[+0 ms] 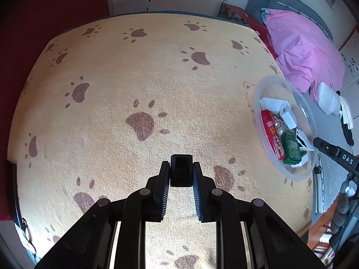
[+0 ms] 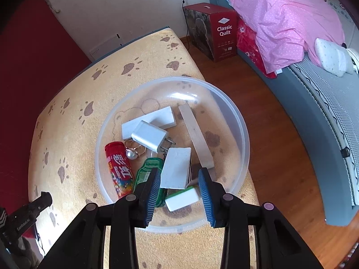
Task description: Organize rigid objects
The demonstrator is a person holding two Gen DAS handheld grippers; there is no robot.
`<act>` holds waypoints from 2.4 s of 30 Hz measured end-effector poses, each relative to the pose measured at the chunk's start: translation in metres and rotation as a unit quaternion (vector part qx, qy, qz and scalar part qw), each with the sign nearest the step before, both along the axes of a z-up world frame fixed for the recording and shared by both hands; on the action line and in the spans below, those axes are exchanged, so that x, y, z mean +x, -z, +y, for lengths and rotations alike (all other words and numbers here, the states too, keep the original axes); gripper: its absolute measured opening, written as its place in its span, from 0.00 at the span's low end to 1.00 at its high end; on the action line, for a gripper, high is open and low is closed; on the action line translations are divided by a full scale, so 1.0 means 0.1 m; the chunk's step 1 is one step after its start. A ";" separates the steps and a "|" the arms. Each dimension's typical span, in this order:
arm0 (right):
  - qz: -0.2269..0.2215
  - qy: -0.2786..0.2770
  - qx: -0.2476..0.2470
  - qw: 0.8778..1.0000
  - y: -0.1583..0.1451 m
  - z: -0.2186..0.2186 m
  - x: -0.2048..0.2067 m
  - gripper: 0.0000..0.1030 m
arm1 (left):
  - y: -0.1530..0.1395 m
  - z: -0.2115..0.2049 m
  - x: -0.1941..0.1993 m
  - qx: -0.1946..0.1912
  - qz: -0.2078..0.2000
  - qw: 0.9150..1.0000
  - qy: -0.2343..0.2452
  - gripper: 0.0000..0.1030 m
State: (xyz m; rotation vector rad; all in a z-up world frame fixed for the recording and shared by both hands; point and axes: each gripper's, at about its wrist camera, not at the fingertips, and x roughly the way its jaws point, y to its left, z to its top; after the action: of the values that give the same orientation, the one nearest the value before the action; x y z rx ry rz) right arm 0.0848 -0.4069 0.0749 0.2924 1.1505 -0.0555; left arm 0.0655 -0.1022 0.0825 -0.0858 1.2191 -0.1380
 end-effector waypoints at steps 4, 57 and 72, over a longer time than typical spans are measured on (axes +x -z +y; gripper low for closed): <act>0.006 0.002 0.000 1.000 0.03 -0.04 -0.06 0.37 | 0.01 -0.14 0.02 0.000 0.002 1.000 0.015 0.19; 0.006 0.016 0.031 0.999 0.05 -0.43 -0.32 0.56 | 0.13 -1.83 0.53 -0.038 0.022 0.987 0.155 0.45; 0.013 -0.017 0.032 0.999 0.04 -0.25 -0.27 0.77 | -0.29 -1.62 0.36 0.023 -0.052 0.988 0.146 0.82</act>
State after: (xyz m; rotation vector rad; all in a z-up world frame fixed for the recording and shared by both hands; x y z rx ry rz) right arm 0.0579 -0.4318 0.0708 0.3291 1.1836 0.0064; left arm 0.1016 -0.2639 0.1117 0.1389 1.1239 -0.3650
